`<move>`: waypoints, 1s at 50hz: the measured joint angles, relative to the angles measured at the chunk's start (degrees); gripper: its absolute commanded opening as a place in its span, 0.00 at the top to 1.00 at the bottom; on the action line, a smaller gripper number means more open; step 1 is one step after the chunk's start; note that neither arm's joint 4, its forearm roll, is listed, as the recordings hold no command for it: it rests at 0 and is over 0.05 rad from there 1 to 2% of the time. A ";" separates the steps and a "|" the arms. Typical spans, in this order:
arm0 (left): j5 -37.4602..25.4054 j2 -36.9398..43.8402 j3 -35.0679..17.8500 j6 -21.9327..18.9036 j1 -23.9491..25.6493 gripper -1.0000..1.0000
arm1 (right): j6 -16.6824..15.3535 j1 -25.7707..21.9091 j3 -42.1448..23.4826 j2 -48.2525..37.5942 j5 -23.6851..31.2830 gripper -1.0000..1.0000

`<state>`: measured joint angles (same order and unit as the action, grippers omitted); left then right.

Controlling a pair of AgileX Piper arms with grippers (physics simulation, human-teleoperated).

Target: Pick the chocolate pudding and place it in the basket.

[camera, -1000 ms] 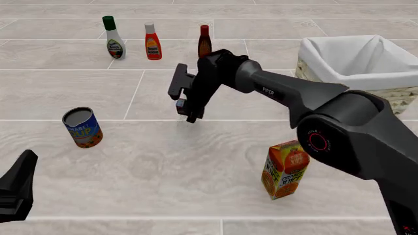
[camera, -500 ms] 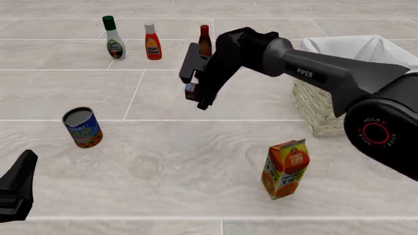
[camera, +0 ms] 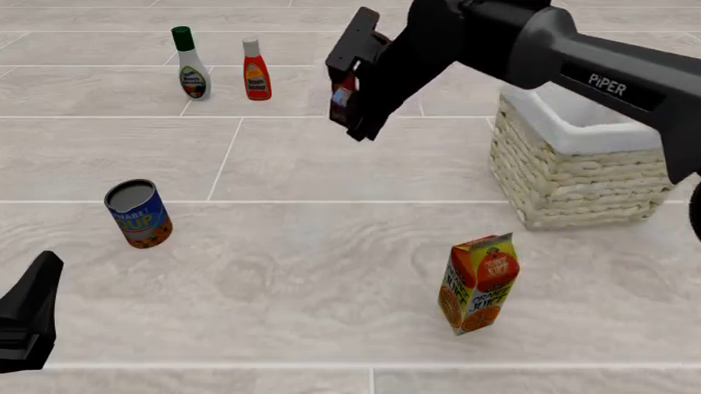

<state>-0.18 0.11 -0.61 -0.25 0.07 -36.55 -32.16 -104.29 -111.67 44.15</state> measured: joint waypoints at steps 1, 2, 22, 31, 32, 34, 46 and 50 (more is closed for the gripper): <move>0.00 0.00 0.00 0.00 0.00 0.00 | 0.42 0.06 0.20 0.52 -0.02 1.00; 0.00 0.00 0.00 0.00 0.00 0.00 | 0.88 0.10 0.40 1.08 -0.04 1.00; 0.00 0.00 0.00 0.00 0.00 0.00 | 8.79 0.84 7.47 12.53 -2.32 1.00; 0.00 0.00 0.00 0.00 0.00 0.00 | 11.69 1.98 10.51 17.11 -3.45 1.00; 0.00 0.00 0.00 0.00 0.00 0.00 | 12.03 2.14 10.74 17.60 -3.52 1.00; 0.00 0.00 0.00 0.00 0.00 0.00 | 12.81 2.45 11.14 18.59 -3.63 1.00; 0.00 0.00 0.00 0.00 0.00 0.00 | 16.36 4.90 13.39 23.34 -4.08 1.00; 0.00 0.00 0.00 0.00 0.00 0.00 | 17.01 6.01 13.50 24.67 -3.78 1.00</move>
<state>-0.18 0.11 -0.61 -0.25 0.07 -19.55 -26.15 -90.79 -87.00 40.38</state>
